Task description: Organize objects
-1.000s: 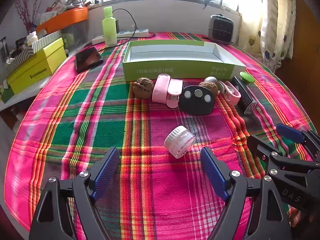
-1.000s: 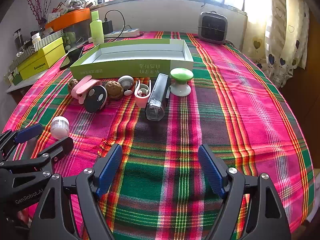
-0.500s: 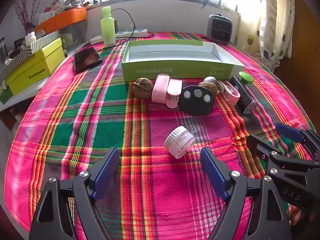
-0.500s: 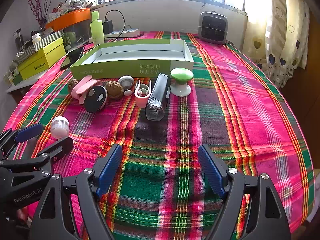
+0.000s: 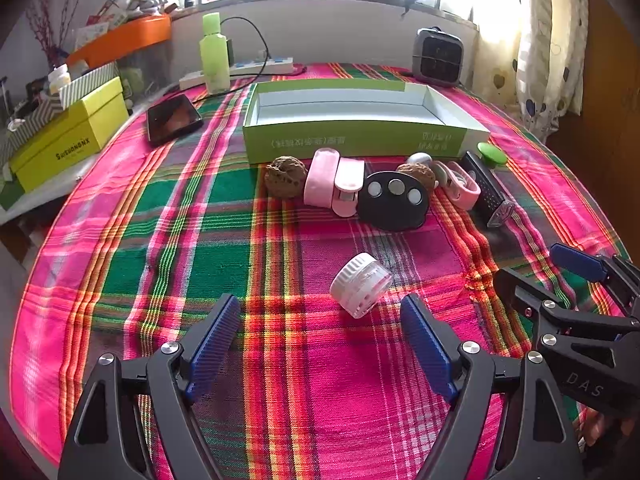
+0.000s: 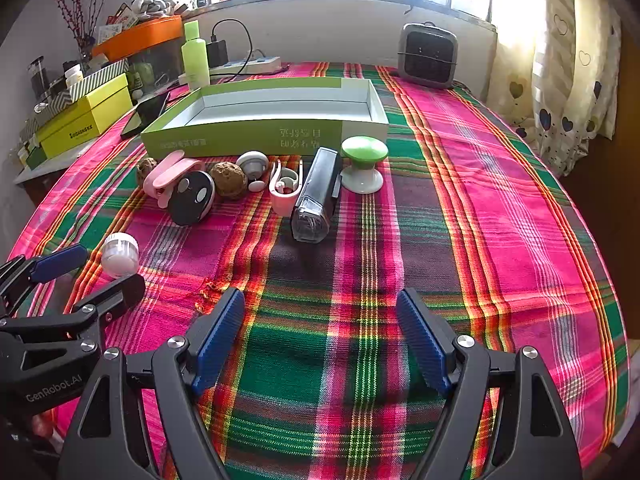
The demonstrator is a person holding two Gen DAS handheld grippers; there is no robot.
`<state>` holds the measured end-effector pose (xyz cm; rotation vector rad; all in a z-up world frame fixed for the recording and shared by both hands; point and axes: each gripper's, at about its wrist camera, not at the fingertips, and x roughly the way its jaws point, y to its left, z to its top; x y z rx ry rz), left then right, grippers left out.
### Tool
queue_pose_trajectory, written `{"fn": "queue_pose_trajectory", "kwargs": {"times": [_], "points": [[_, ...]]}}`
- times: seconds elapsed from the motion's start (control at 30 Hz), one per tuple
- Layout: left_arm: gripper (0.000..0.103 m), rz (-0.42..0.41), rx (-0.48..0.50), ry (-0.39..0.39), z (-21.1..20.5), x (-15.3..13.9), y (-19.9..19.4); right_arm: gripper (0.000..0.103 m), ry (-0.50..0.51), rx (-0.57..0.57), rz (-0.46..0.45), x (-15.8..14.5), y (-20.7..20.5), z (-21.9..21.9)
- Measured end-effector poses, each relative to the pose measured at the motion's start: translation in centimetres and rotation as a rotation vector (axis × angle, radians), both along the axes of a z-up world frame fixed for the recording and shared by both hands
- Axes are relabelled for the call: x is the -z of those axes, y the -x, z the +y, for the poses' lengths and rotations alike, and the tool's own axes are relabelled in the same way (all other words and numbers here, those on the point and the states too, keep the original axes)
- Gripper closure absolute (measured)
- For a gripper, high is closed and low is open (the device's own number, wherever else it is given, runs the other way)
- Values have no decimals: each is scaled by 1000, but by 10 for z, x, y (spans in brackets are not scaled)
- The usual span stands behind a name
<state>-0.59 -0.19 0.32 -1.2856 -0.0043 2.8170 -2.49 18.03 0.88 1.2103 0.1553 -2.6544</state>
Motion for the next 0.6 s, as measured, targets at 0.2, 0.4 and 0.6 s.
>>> {"fn": "queue_pose_trajectory", "kwargs": {"times": [0.2,0.4,0.6], "points": [[24,-13,-21,-50,-9,-1,6,25,1,-13,-23,-1,9,2],[26,-24,-17,-46,-11,-2,12,25,3,-14,-30,-1,20,5],[27,-18,-5,-20,-9,-1,13,31,28,-18,-38,-5,35,6]]}}
